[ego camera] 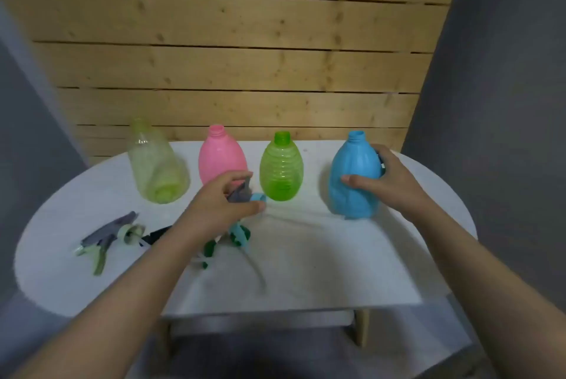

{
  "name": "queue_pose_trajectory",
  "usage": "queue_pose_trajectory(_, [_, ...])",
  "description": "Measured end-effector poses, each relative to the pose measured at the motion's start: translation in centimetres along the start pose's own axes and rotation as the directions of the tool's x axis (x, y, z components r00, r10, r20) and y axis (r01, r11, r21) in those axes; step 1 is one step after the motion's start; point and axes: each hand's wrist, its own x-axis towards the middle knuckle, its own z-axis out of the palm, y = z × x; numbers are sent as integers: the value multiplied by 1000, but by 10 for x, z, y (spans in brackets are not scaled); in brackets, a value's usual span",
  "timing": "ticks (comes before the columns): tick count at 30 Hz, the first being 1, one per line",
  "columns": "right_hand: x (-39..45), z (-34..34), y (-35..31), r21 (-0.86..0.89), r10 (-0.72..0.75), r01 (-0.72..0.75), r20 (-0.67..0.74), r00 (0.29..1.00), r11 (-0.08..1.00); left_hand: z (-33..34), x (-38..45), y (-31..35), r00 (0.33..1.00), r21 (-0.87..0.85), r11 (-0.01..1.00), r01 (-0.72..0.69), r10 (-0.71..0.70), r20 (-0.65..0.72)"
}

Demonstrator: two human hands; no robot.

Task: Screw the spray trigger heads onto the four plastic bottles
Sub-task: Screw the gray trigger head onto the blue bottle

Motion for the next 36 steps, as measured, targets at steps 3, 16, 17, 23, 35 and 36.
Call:
queue_pose_trajectory(3, [-14,1,-7,-59,-1,6,97,995,998,-18,-6,-1,995,-120,992,24,-35,-95])
queue_pose_trajectory(16, [-41,27,-17,-411,-296,347,184,937,843,-36,-22,0,959,-238,969,-69,-1,-282])
queue_pose_trajectory(17, [-41,27,-17,-419,-297,351,190,936,838,-36,-22,1,960,-233,970,-73,5,-280])
queue_pose_trajectory(23, [-43,31,-18,-483,-306,371,210,928,793,-33,-22,2,964,-161,982,-103,59,-258])
queue_pose_trajectory(35, [-36,33,-15,-514,-292,358,208,933,779,-32,-12,-2,952,-174,973,-151,96,-290])
queue_pose_trajectory(36, [-35,32,-15,-508,-290,356,206,935,784,-33,-11,-3,952,-189,971,-146,86,-295])
